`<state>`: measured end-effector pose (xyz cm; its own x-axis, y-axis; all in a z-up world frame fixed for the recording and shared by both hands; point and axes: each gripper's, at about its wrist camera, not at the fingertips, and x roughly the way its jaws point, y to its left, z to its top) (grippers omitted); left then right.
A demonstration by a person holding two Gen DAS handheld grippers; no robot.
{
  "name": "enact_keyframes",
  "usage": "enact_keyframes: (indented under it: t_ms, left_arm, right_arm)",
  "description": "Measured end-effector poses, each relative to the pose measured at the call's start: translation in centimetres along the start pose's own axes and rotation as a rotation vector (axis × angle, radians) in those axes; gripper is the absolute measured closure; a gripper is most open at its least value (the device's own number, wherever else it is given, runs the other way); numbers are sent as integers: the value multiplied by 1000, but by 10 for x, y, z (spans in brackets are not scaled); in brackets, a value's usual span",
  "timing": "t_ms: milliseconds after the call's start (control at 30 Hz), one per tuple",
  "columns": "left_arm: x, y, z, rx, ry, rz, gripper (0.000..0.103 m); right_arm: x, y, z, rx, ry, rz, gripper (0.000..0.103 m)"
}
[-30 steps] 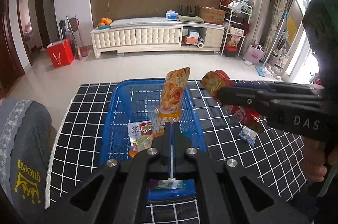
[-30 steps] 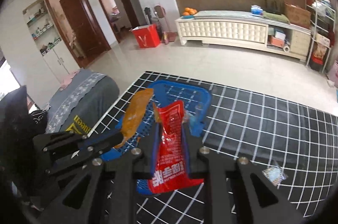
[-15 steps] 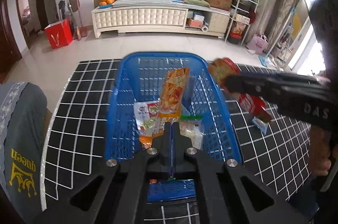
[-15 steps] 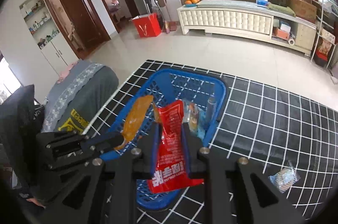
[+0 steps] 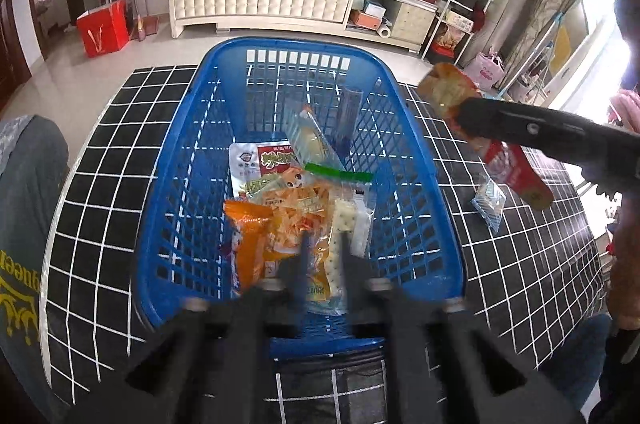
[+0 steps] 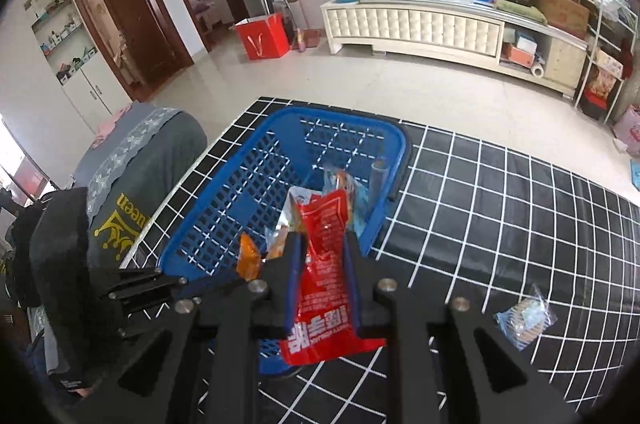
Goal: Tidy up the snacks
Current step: 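Carry the orange bag over the basket with the left gripper while the right gripper carries the red pack, then release the orange bag with the left gripper while the right gripper drops the red pack in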
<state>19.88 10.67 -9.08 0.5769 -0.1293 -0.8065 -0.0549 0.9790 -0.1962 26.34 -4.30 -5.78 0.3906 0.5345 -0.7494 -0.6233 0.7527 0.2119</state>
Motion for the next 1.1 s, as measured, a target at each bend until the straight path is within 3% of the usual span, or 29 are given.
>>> enact_keyframes:
  t_ms: [233,433,733,1100]
  left_arm:
    - [-41,6,9,21,-77,3,43]
    - [-69,24,22,80,-145,97,27]
    - [-59,66,38,49,-106,122,26]
    - [-30,110,49,6,-71,161,26]
  right_arm:
    - [-14,11,5,-21,-25,2,79]
    - [-9,24,16,-48,-27,-3,79]
    - [25,48,37,-91,21,15,78]
    - [105,51,59,-75,135,-35,78]
